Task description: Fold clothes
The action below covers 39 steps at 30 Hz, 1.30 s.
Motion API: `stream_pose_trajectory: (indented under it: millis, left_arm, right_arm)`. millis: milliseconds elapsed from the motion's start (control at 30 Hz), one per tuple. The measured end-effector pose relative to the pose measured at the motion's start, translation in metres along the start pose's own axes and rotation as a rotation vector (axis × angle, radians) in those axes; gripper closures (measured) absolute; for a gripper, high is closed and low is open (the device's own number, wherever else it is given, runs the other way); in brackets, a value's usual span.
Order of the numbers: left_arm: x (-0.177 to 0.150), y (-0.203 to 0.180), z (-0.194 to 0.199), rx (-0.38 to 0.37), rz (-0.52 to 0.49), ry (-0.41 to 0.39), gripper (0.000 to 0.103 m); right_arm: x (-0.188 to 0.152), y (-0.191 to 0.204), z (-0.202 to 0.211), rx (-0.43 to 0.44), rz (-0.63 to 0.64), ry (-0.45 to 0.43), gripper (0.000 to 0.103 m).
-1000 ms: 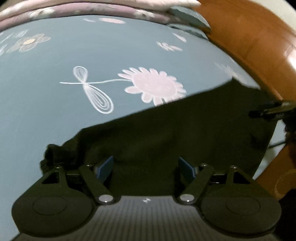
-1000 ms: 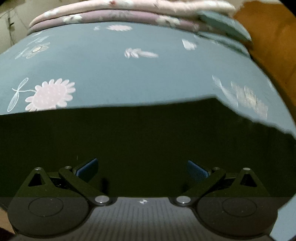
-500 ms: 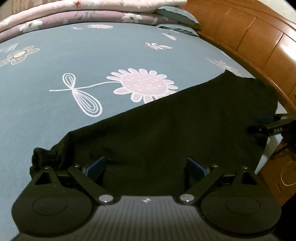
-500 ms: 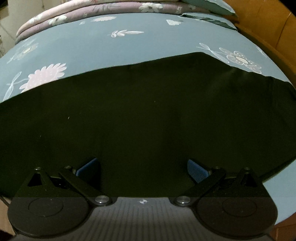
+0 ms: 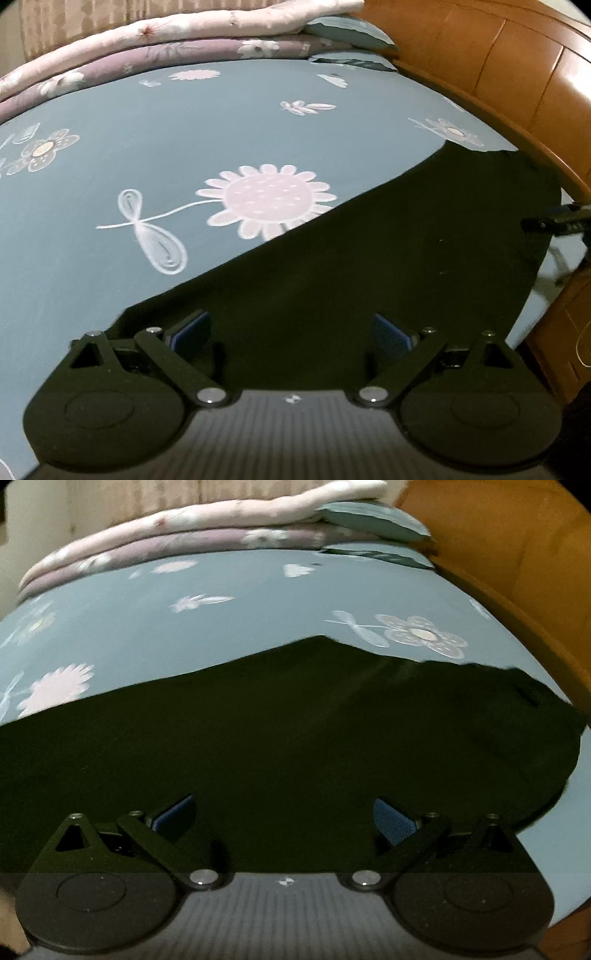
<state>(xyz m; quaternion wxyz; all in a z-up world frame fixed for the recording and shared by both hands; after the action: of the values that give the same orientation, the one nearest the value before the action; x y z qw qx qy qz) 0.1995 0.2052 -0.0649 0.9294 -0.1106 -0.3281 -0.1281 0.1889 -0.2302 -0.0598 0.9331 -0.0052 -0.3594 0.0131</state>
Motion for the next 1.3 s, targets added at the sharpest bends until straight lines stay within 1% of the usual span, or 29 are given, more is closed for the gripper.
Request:
stream_pose_trajectory:
  millis: [100,167,267,333,400,467,500,567,633,700,733,800,900,967,1033,1100,1200,1267,1300]
  left_arm:
    - [-0.004,-0.01,-0.007,0.017,0.03,0.021,0.009]
    - [-0.01,-0.014,-0.012,0.047,0.057,0.049,0.009]
    - [-0.022,-0.017,-0.021,0.099,0.107,0.11,0.009]
    - [-0.024,-0.02,-0.023,0.13,0.138,0.127,0.009]
    - [-0.014,-0.028,-0.022,0.152,0.149,0.104,0.009]
    - [-0.004,-0.036,-0.021,0.17,0.158,0.082,0.009]
    - [0.003,-0.041,-0.024,0.167,0.158,0.074,0.009]
    - [0.014,-0.051,-0.032,0.153,0.15,0.064,0.009]
    - [0.02,-0.057,-0.042,0.145,0.162,0.068,0.009]
    - [0.02,-0.058,-0.049,0.159,0.192,0.082,0.009]
    - [0.016,-0.056,-0.052,0.17,0.215,0.092,0.009]
    - [0.008,-0.05,-0.056,0.19,0.272,0.119,0.009]
    - [-0.001,-0.043,-0.056,0.223,0.323,0.121,0.009]
    - [0.002,-0.043,-0.057,0.243,0.325,0.122,0.009]
    - [0.006,-0.044,-0.059,0.257,0.326,0.121,0.009]
    - [0.007,-0.044,-0.061,0.264,0.331,0.123,0.009]
    - [0.006,-0.042,-0.063,0.269,0.344,0.12,0.009]
    - [0.003,-0.039,-0.061,0.271,0.37,0.12,0.009]
    - [0.002,-0.037,-0.06,0.275,0.386,0.121,0.009]
  right_arm:
    - [-0.013,-0.026,-0.019,0.015,-0.052,0.044,0.0]
    - [-0.024,-0.032,-0.018,0.031,-0.005,0.024,0.0]
    - [-0.034,-0.032,-0.01,0.046,0.115,0.051,0.0]
    - [-0.026,-0.035,-0.002,0.075,0.147,0.063,0.0]
    - [-0.006,-0.042,0.005,0.106,0.158,-0.003,0.0]
    - [0.017,-0.056,0.002,0.088,0.151,-0.075,0.0]
    - [0.026,-0.065,-0.006,0.083,0.14,-0.083,0.0]
    - [0.034,-0.084,-0.026,0.062,0.109,-0.069,0.0]
    - [0.029,-0.103,-0.045,0.048,0.072,-0.013,0.0]
    - [0.017,-0.12,-0.051,0.039,0.06,0.002,0.0]
    - [0.012,-0.124,-0.045,0.045,0.067,-0.014,0.0]
    - [0.003,-0.131,-0.036,0.033,0.084,-0.001,0.0]
    - [0.006,-0.137,-0.026,0.011,0.066,0.022,0.0]
    - [0.021,-0.139,-0.02,0.023,0.057,-0.024,0.0]
    - [0.04,-0.14,-0.022,0.022,0.077,-0.081,0.0]
    - [0.053,-0.142,-0.031,0.011,0.089,-0.1,0.0]
    - [0.054,-0.16,-0.061,-0.003,0.049,-0.039,0.0]
    - [0.043,-0.177,-0.069,-0.032,0.023,0.002,0.0]
    - [0.039,-0.183,-0.065,-0.032,0.014,-0.002,0.0]
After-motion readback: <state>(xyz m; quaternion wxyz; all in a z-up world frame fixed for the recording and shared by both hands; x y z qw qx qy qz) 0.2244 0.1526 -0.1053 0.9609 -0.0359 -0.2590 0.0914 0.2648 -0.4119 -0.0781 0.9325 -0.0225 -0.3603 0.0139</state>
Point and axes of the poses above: each gripper's, at about its wrist camera, not at the fingertips, and z roughly against the way its jaws point, y to its left, x to its top, the point moved 6 cm from there along -z, roughly the way its jaws point, and after that the axes turned 2 degrees about -x, right-handed, at the moved point
